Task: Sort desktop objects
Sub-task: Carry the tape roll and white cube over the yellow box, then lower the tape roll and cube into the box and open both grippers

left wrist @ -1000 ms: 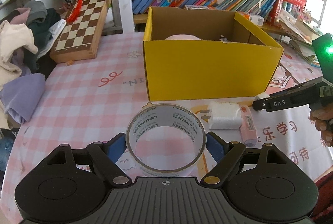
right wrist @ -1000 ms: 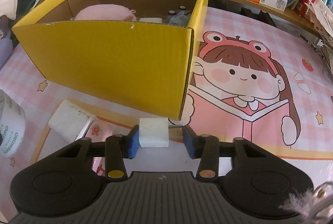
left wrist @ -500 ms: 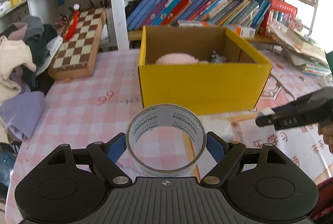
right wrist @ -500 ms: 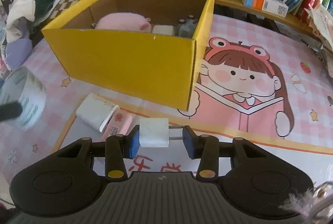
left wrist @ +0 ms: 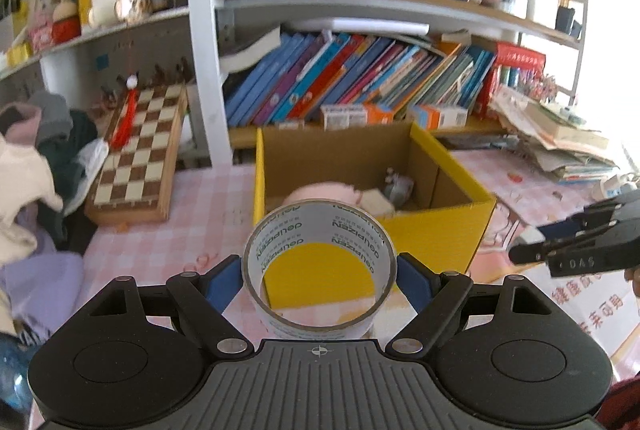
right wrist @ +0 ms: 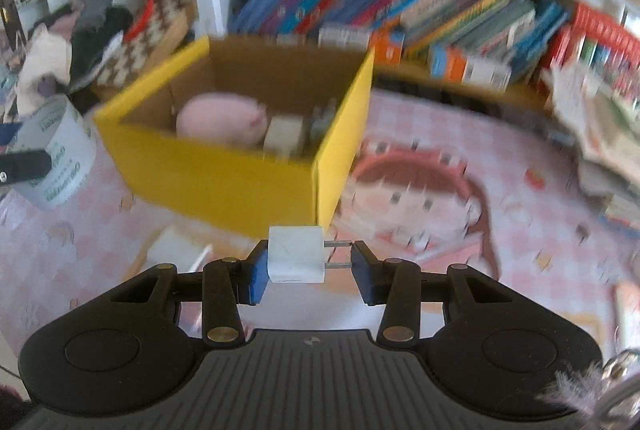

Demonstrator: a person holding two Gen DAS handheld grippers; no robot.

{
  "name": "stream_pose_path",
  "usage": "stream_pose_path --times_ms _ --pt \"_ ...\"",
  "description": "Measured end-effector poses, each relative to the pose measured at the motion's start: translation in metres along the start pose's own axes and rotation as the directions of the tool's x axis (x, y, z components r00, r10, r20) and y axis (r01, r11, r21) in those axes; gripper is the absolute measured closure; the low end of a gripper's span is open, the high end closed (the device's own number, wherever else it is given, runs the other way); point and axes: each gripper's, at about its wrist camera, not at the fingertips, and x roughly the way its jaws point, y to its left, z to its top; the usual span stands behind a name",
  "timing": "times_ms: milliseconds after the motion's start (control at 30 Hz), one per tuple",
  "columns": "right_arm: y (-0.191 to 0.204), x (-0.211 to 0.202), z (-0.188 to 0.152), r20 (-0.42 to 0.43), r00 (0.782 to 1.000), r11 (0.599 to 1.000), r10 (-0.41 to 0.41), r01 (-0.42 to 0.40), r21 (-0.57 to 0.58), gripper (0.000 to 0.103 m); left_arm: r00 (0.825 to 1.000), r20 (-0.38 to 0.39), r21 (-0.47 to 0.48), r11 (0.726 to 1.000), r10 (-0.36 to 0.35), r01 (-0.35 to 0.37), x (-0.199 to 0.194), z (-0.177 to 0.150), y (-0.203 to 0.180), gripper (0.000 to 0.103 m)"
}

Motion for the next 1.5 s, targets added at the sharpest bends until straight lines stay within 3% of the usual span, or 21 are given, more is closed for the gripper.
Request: stream_pose_path --times_ms 267,533,733,1100,1500 --pt "-0.009 -0.015 0.054 0.131 0.991 0.999 0.037 -0.033 -0.038 0.062 0.995 0.088 0.085 0.996 -0.035 0.028 0.006 0.038 -0.006 0.019" --pt "0.006 0.005 0.105 0.170 0.981 0.973 0.091 -0.052 -0.223 0.062 0.993 0.110 0.150 0.988 -0.036 0.019 0.035 0.070 -0.012 0.019" --pt "0.018 0.038 0.129 0.122 0.985 0.930 0.119 -0.068 -0.360 0.062 0.997 0.074 0.190 0.982 -0.024 0.010 0.064 0.080 -0.013 0.019" --pt "0.032 0.097 0.128 -0.013 0.990 0.853 0.138 -0.125 -0.506 0.062 0.999 -0.050 0.196 0.980 -0.012 0.021 0.113 0.072 -0.013 0.019" --pt "0.039 0.154 0.122 -0.125 0.985 0.782 0.118 -0.169 -0.600 0.062 0.978 -0.207 0.282 0.956 -0.027 0.086 0.164 0.059 -0.027 0.019"
